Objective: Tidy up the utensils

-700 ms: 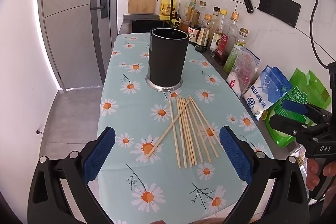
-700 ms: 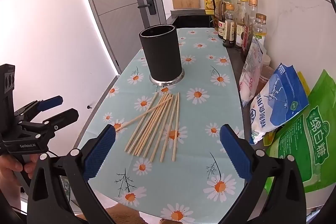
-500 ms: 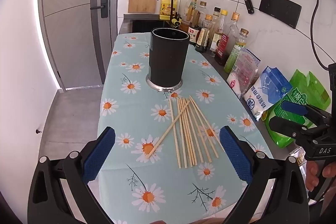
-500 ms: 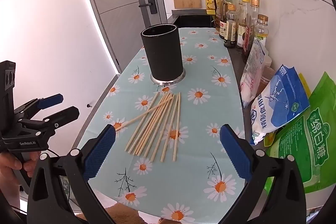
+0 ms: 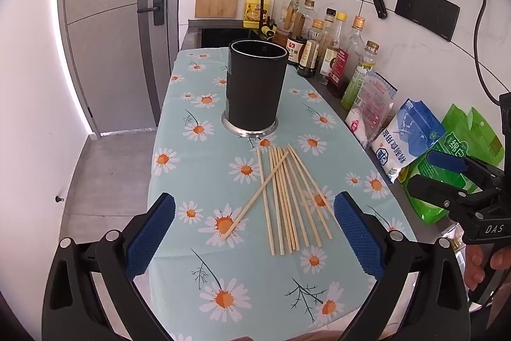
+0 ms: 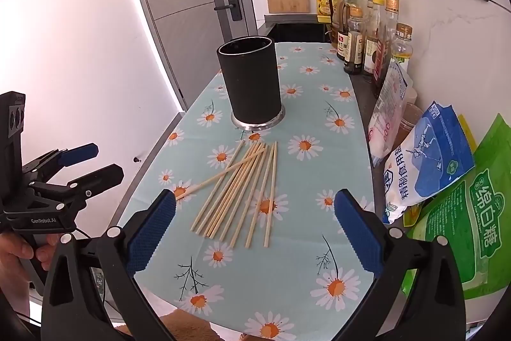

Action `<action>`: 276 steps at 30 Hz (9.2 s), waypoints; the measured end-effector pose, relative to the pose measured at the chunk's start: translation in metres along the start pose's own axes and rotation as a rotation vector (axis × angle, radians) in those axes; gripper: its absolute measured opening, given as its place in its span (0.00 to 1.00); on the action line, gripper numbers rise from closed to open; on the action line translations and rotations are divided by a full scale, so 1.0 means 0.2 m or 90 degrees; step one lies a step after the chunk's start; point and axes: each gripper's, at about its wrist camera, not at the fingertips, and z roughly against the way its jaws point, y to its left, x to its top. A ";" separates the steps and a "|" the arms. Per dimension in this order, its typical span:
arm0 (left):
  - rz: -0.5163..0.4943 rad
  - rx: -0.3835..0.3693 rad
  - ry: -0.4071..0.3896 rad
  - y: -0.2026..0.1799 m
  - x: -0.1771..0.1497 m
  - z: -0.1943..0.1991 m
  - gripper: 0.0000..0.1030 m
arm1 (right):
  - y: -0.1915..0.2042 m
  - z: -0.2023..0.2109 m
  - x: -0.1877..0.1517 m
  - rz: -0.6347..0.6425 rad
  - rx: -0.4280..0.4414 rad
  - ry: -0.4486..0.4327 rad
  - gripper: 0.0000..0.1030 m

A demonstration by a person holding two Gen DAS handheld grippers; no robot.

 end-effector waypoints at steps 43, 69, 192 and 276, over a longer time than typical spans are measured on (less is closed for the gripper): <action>0.004 0.006 0.005 -0.01 0.03 -0.02 0.94 | -0.02 -0.03 0.02 -0.003 -0.015 -0.002 0.96; -0.054 -0.018 0.073 0.04 0.10 -0.19 0.94 | -0.09 -0.16 0.06 -0.031 -0.003 0.039 0.96; 0.020 -0.296 -0.181 0.37 1.17 -0.52 0.04 | -0.12 -0.64 1.41 -0.095 0.122 -0.136 0.06; -0.032 -0.155 0.431 0.17 0.33 -0.95 0.44 | -0.31 -1.01 0.34 -0.229 0.052 0.390 0.45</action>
